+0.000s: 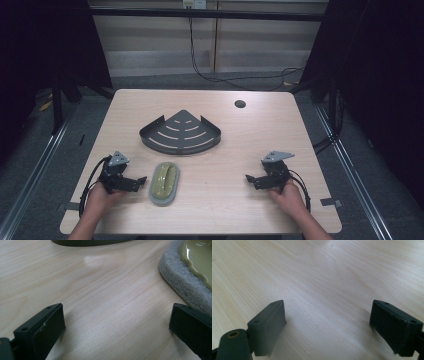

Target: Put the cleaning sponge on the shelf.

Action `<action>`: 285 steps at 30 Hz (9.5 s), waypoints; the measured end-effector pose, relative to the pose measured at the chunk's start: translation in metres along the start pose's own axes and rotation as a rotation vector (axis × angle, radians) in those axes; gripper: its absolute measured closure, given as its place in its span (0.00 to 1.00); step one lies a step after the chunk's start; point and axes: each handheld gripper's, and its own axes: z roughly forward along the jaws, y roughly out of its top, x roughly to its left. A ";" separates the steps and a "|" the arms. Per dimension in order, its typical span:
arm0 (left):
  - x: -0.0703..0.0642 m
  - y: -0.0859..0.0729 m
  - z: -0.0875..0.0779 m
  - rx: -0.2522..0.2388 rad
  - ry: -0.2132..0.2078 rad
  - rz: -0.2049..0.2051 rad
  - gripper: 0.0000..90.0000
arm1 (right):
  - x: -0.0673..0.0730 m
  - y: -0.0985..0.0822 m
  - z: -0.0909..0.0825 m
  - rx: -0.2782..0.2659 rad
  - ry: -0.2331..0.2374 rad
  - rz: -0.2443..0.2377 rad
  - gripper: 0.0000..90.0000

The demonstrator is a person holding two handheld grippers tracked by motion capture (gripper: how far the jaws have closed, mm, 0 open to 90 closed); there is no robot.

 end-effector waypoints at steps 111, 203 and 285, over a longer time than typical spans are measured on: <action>-0.057 0.151 -0.026 0.626 -0.134 -0.154 0.80 | 0.002 0.000 -0.001 0.003 -0.021 0.016 0.14; 0.009 0.262 0.030 0.517 -0.138 -0.064 0.80 | 0.002 -0.001 -0.001 -0.004 -0.023 0.015 0.14; 0.031 0.213 0.040 0.437 -0.071 -0.093 0.29 | 0.003 -0.002 -0.002 0.000 -0.025 0.023 0.14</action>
